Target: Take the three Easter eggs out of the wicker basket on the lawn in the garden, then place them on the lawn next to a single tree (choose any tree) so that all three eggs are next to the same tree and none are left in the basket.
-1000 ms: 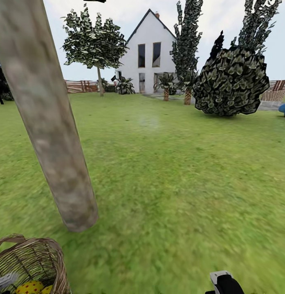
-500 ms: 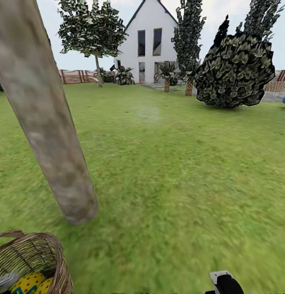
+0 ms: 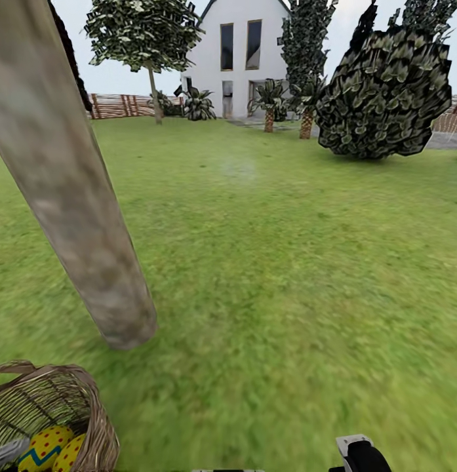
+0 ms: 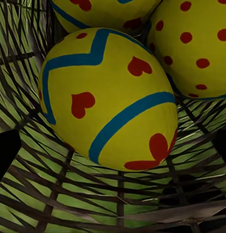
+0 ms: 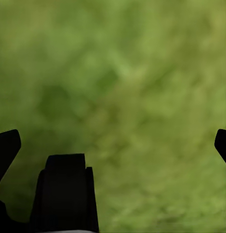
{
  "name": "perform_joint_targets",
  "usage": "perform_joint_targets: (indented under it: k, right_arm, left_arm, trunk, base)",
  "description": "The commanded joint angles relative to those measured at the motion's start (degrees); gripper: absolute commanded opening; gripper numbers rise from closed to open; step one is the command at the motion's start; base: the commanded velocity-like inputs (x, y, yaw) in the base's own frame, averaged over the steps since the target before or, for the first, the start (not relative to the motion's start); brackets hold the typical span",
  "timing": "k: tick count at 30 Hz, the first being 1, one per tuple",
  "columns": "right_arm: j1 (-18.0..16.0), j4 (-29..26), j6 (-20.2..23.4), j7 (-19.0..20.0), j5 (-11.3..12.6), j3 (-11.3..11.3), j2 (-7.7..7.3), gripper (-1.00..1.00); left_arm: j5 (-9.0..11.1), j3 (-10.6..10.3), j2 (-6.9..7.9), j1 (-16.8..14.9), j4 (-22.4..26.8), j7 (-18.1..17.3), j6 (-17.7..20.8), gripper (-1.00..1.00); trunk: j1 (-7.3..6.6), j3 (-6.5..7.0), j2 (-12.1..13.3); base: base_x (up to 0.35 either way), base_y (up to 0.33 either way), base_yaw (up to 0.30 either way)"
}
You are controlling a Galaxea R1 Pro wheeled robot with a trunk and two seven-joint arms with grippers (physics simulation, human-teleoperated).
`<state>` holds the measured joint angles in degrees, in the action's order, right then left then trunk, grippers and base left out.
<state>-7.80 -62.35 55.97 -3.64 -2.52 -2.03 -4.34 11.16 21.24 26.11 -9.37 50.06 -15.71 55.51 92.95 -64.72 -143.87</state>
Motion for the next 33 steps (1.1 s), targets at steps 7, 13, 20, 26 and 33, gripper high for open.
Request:
perform_joint_targets:
  k: [7, 13, 20, 26, 33]
  right_arm:
    - [-0.03, -0.05, 0.29, -0.05, -0.21, -0.23, -0.05, 1.00]
    - [-0.03, -0.05, 0.29, -0.05, -0.24, -0.23, -0.05, 1.00]
    - [-0.03, -0.05, 0.30, -0.05, -0.21, -0.25, -0.05, 1.00]
    - [-0.03, -0.05, 0.29, -0.05, -0.22, -0.25, -0.05, 1.00]
    - [-0.03, -0.05, 0.29, -0.05, -0.21, -0.27, -0.01, 1.00]
  left_arm:
    - [0.00, 0.12, -0.16, -0.03, 0.03, -0.20, 0.30, 1.00]
    - [0.00, 0.04, -0.26, -0.03, 0.03, -0.20, 0.30, 1.00]
    - [0.03, 0.03, -0.27, -0.03, -0.02, -0.20, 0.30, 1.00]
    - [0.08, 0.03, -0.27, -0.03, -0.05, -0.22, 0.30, 1.00]
    - [0.09, -0.03, -0.34, -0.03, -0.05, -0.21, 0.30, 1.00]
  trunk:
    - [0.12, -1.16, -0.09]
    - [0.12, -1.16, -0.09]
    - [0.12, -1.16, -0.09]
    - [0.12, -1.16, -0.09]
    - [0.12, -1.16, -0.09]
  base:
    - [0.000, 0.000, 0.000]
    - [0.000, 0.000, 0.000]
    - [0.001, 0.000, 0.000]
    - [0.222, 0.075, 0.000]
    - [0.148, 0.036, 0.000]
